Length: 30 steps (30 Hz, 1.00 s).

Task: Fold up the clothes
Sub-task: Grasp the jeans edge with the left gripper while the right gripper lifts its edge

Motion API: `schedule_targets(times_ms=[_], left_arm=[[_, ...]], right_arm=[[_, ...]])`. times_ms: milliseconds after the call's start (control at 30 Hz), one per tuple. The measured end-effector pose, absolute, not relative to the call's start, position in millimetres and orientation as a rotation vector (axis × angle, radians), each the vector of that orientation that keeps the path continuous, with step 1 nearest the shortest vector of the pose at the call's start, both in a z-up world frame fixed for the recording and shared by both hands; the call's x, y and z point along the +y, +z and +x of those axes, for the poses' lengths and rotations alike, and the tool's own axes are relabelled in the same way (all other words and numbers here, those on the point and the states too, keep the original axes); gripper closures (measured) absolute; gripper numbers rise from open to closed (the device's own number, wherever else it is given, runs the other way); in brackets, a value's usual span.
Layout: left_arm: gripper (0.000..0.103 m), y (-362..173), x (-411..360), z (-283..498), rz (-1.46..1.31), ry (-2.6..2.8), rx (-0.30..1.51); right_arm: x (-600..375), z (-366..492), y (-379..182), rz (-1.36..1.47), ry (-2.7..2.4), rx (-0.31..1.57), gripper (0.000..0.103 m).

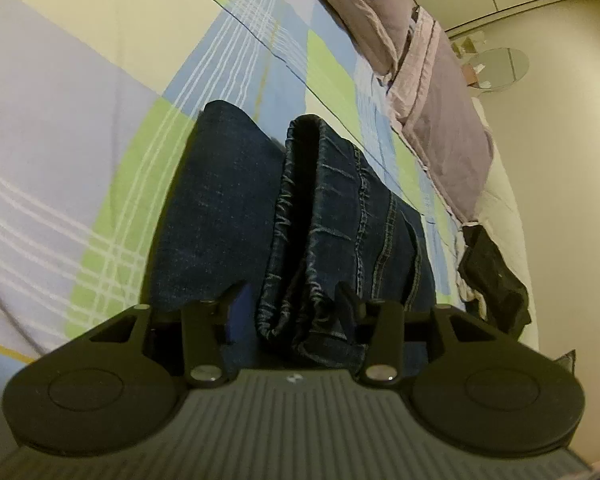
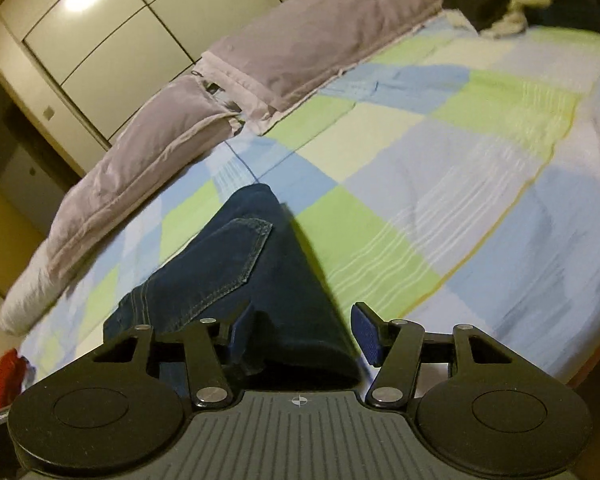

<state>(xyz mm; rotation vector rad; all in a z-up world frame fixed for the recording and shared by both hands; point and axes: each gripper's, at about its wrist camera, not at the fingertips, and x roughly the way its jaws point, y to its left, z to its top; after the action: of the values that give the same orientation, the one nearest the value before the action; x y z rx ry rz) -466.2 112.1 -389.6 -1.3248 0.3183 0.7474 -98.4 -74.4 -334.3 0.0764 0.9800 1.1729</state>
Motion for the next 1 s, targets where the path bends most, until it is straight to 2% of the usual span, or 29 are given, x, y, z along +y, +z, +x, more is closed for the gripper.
schedule_targets(times_ms=[100,233,400,600,633,667,800,867,1000], left_arm=[[0.063,-387.1,105.0,-478.9,-1.337,0.772,0.296],[0.066,-383.6,88.0,-510.3,-1.361,0.795,0.234],[0.066,-375.8,70.1,-537.0,-1.349,0.823,0.209],[0.066,-383.7,68.8,-560.0,-1.368,0.849,0.197],[0.066,-385.7,69.1,-562.2,-1.372,0.852,0.194],[0.066,-387.5,69.3,-564.1,-1.377,0.852,0.191],[0.066,-389.2,67.4,-571.6,-1.39,0.845,0.168],[0.066,-387.6,65.9,-577.6,-1.384,0.847,0.153],[0.066,-386.6,64.1,-591.5,-1.378,0.873,0.131]], right_arm=[[-76.0,-116.6,-320.5,-0.085,1.278,0.769,0.045],[-75.3,-199.4,-310.3,-0.521,1.614,0.246,0.045],[-68.4,-272.7,-337.7,-0.876,1.781,-0.065,0.045],[-50.6,-292.9,-373.4,-1.104,1.742,-0.201,0.046],[-49.6,-293.9,-375.4,-1.111,1.74,-0.205,0.049],[-48.5,-294.8,-377.5,-1.118,1.738,-0.21,0.063],[-48.2,-299.4,-381.7,-1.135,1.726,-0.25,0.085],[-50.0,-298.7,-364.9,-1.056,1.729,-0.253,0.089],[-53.5,-296.0,-325.8,-0.872,1.733,-0.246,0.09]])
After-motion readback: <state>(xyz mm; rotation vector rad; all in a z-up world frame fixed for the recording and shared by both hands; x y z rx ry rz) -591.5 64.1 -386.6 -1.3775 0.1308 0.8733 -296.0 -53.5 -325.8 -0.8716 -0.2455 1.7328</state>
